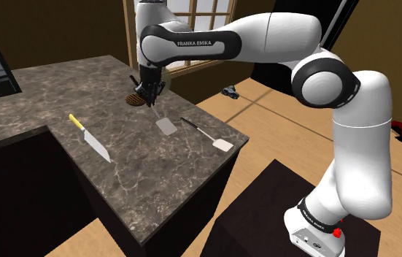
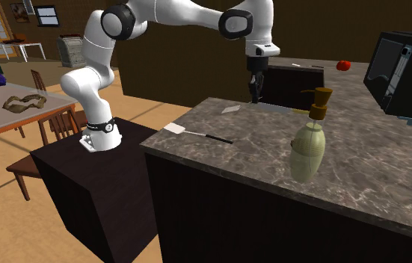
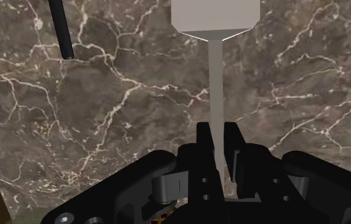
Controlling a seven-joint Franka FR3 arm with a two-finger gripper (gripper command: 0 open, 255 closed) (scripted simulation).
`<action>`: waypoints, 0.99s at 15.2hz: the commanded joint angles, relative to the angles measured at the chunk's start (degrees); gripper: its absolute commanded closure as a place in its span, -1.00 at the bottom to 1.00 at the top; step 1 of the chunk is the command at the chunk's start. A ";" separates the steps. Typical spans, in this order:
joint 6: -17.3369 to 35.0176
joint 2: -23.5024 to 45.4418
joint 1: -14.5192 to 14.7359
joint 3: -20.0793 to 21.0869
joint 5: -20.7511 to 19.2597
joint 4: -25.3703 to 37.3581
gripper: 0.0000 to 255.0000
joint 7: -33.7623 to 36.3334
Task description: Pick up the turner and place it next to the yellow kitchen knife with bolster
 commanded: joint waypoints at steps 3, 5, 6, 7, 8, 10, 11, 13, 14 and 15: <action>-1.24 4.24 1.78 0.17 -0.56 5.42 1.00 1.76; 0.27 4.28 1.72 0.15 -0.59 3.94 1.00 1.82; 1.02 4.32 1.70 0.14 -0.61 3.23 1.00 1.86; 1.75 4.37 1.67 0.13 -0.62 2.55 1.00 1.89; 2.48 4.44 1.65 0.12 -0.64 1.90 1.00 1.92; 3.90 4.64 1.61 0.10 -0.69 0.67 1.00 1.99; 4.59 4.75 1.60 0.08 -0.71 0.09 1.00 2.02; 5.96 5.03 1.57 0.05 -0.77 -1.00 1.00 2.09; 6.63 5.20 1.56 0.04 -0.80 -1.51 1.00 2.12; 7.29 5.37 1.55 0.02 -0.83 -2.00 1.00 2.16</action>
